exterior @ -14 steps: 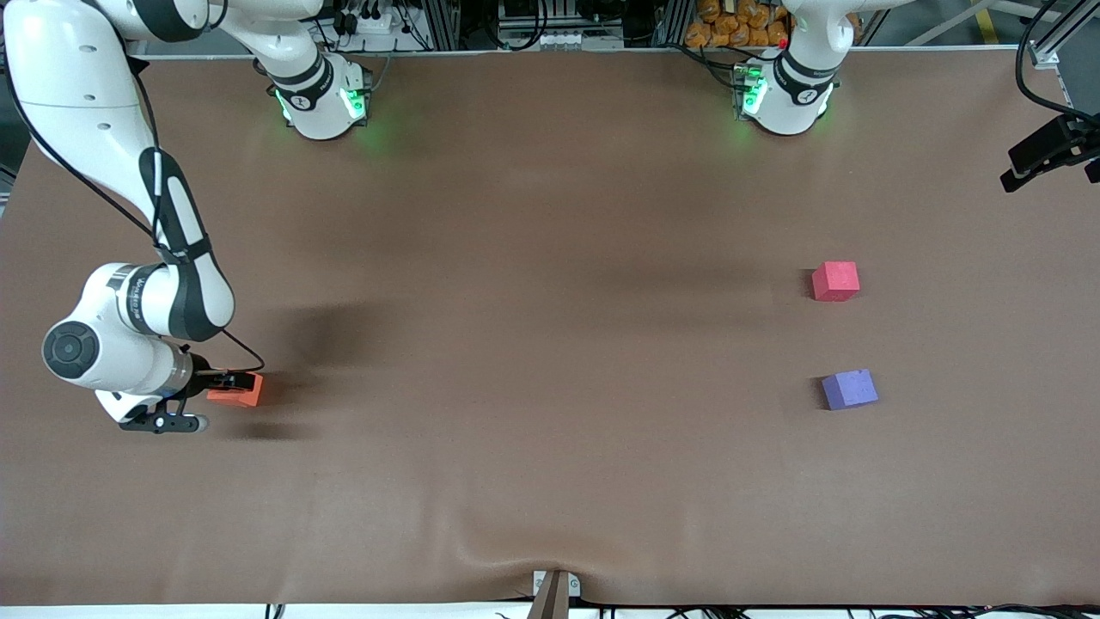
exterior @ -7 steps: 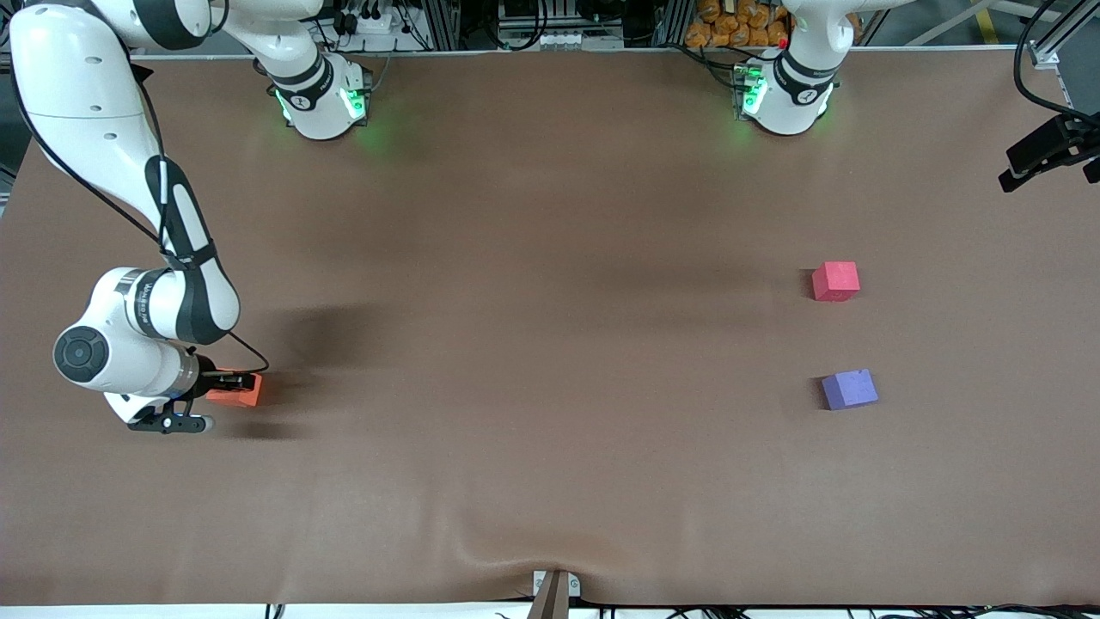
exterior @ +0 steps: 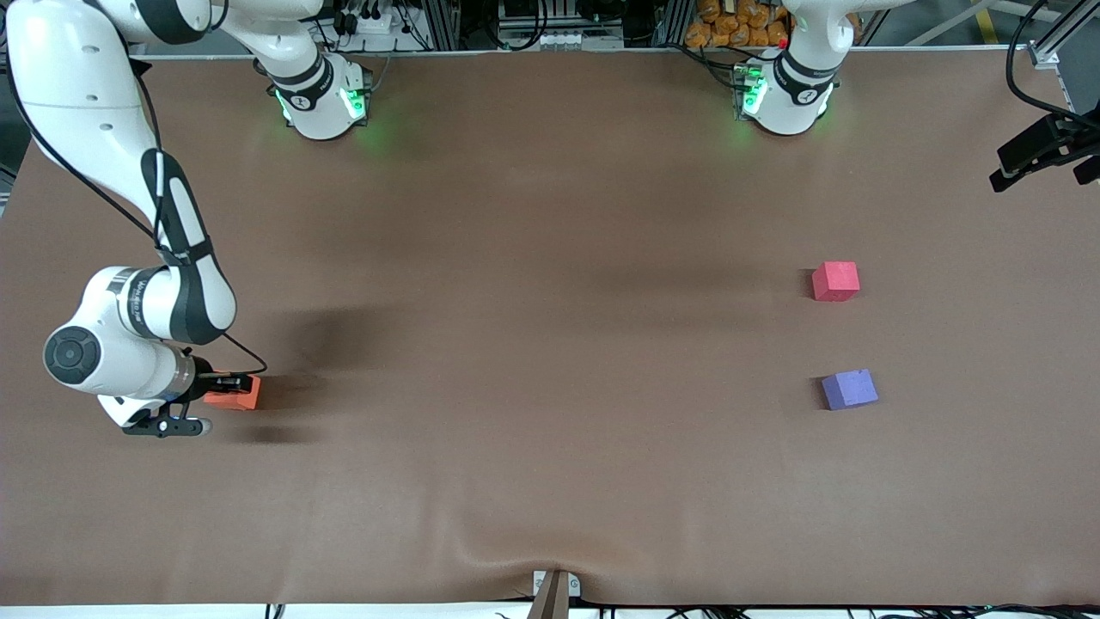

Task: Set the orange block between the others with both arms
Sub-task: 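Lift the orange block and carry it toward the table middle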

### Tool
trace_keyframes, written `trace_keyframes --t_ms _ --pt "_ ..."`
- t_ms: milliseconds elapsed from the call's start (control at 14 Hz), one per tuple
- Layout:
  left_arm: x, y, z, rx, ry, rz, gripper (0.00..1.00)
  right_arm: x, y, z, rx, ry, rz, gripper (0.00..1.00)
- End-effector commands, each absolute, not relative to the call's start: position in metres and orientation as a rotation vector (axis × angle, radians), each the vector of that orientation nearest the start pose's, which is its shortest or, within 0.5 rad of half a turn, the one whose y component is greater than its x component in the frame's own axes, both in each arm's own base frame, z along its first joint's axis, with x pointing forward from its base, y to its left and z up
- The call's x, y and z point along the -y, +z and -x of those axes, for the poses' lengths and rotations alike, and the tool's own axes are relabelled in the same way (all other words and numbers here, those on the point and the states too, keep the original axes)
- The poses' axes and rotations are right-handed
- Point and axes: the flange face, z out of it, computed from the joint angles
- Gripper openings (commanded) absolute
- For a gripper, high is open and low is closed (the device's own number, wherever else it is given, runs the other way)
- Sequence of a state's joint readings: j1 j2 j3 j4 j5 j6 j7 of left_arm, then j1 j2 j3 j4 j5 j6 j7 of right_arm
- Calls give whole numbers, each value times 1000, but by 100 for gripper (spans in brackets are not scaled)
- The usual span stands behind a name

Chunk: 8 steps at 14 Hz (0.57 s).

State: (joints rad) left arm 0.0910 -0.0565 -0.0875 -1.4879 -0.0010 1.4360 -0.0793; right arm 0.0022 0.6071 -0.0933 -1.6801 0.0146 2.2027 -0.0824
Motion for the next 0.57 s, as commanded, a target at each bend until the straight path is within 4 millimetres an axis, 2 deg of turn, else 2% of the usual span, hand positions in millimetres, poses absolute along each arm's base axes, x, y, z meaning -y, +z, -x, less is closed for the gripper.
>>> trace_keyframes --t_ms 0,143,214,500 --pt "3 684 -520 100 -11 3154 100 8 287 -665 117 116 3169 0" --pt "-1 684 -519 107 -2 3152 100 -41 297 -668 214 100 3167 0" --pt "-1 683 -518 110 3 3152 100 -58 302 -670 236 94 3166 0" --pt "-4 676 -525 117 15 3153 100 -160 323 -661 170 123 3118 0"
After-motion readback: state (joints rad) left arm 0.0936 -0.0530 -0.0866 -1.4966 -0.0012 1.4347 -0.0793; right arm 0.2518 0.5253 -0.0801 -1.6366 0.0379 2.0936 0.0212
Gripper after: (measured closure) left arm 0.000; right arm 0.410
